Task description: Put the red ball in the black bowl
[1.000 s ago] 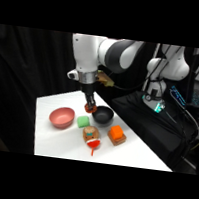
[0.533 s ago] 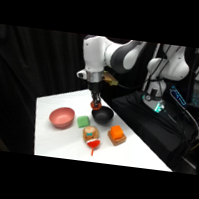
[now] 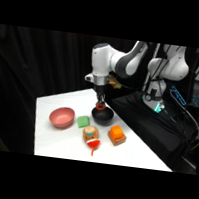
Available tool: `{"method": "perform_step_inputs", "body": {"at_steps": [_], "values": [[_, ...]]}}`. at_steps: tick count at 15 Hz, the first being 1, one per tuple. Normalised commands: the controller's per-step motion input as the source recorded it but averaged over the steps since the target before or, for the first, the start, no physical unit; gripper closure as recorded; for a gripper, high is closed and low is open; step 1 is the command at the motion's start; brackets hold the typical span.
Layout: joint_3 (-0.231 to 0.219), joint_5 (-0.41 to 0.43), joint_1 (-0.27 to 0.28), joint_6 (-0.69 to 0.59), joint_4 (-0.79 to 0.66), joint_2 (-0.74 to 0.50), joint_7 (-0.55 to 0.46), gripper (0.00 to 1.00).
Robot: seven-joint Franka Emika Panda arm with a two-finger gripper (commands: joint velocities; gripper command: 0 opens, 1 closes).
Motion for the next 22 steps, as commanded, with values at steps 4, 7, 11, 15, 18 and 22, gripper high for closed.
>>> {"method": "perform_step_inputs", "body": {"at_steps": [4, 7, 11, 15, 18, 22], "values": [[-0.030, 0.077, -0.059, 0.43, -0.24, -0.01, -0.13, 0.98], [-0.042, 0.059, -0.054, 0.40, -0.12, 0.13, -0.10, 0.98], [-0.040, 0.072, -0.037, 0.32, -0.03, 0.18, -0.11, 0.66], [-0.032, 0.086, -0.026, 0.18, 0.04, 0.13, -0.15, 0.41], [0.004, 0.135, -0.040, -0.08, 0.07, -0.02, -0.23, 0.18], [-0.009, 0.069, -0.024, -0.31, 0.04, -0.29, -0.21, 0.00]]}}
